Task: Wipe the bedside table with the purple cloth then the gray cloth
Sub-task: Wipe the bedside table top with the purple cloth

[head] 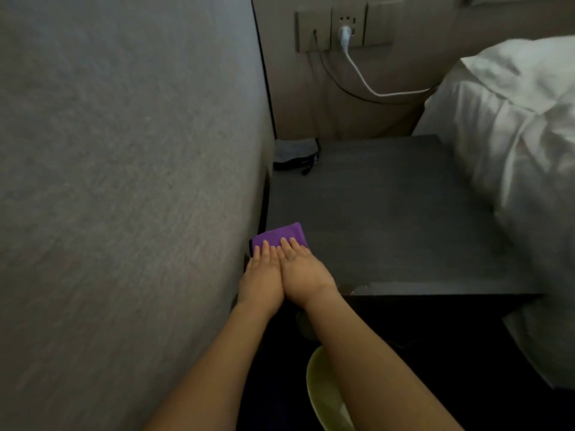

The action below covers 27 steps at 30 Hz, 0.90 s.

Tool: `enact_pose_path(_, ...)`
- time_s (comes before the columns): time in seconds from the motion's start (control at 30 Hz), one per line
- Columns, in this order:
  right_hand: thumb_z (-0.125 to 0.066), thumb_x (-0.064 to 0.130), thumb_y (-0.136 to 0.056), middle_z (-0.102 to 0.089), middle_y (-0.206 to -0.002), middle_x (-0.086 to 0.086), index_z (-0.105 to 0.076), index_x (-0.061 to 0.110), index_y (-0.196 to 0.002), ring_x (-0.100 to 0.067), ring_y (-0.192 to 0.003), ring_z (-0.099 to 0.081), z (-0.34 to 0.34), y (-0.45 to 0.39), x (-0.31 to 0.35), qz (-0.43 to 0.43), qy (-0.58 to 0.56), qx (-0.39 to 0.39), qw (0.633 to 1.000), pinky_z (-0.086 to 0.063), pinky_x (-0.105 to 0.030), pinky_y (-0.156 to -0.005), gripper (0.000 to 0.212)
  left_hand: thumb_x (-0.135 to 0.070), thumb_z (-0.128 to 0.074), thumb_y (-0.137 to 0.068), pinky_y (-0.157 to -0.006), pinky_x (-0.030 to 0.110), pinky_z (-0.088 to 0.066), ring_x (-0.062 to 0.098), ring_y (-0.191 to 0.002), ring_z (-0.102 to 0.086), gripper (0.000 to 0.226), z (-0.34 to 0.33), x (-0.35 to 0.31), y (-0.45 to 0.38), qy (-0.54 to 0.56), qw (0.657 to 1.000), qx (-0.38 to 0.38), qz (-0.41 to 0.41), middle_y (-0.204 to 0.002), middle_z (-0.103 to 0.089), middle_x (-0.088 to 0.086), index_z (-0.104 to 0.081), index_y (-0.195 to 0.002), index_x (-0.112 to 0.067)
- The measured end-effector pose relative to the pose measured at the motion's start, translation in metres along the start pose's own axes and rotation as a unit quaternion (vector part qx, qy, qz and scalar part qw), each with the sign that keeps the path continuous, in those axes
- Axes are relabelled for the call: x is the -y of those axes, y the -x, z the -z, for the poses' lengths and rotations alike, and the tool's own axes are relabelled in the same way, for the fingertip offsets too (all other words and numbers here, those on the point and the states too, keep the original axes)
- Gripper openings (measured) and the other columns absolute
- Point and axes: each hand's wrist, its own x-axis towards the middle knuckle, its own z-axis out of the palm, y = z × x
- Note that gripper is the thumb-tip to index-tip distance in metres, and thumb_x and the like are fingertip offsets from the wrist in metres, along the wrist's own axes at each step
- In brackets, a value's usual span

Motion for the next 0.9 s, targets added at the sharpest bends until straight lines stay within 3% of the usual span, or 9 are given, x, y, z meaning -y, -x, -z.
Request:
enact_pose_path(0.37, -0.026, 0.021, -0.100, -0.006, -0.161, -0.007, -0.012, 0.011, -0.150, -0.020, -0.149, -0.003, -0.003, 0.036, -0.030, 0.021, -0.019, -0.006, 1.000, -0.005, -0.035, -0.122, 0.054, -0.013, -0.024, -0.100, -0.122, 0.035, -0.005, 0.028, -0.149, 0.001, 0.057, -0.010, -0.039, 0.017, -0.001, 1.000, -0.022, 0.013, -0.161, 0.000, 0.017, -0.004, -0.152, -0.004)
enact_pose_path(0.6, -0.029, 0.022, -0.100, -0.004, -0.161, -0.004, -0.008, 0.015, -0.151, -0.016, -0.149, -0.002, 0.003, 0.100, -0.104, -0.040, -0.025, -0.009, 0.999, -0.004, -0.033, -0.123, 0.055, -0.012, -0.024, -0.100, -0.121, 0.037, -0.002, 0.028, -0.149, 0.003, 0.056, -0.013, -0.135, 0.022, -0.021, 0.998, -0.007, -0.054, -0.160, 0.003, 0.017, -0.002, -0.151, -0.003)
enact_pose_path(0.9, -0.028, 0.018, -0.100, -0.008, -0.160, -0.012, -0.011, 0.008, -0.150, -0.022, -0.149, -0.007, 0.011, 0.152, -0.208, -0.132, -0.028, -0.020, 0.991, -0.004, -0.029, -0.120, 0.054, -0.012, -0.022, -0.099, -0.121, 0.035, -0.002, 0.028, -0.149, 0.002, 0.057, -0.013, -0.247, 0.000, -0.042, 0.987, 0.002, -0.157, -0.160, 0.003, 0.018, -0.002, -0.151, -0.001)
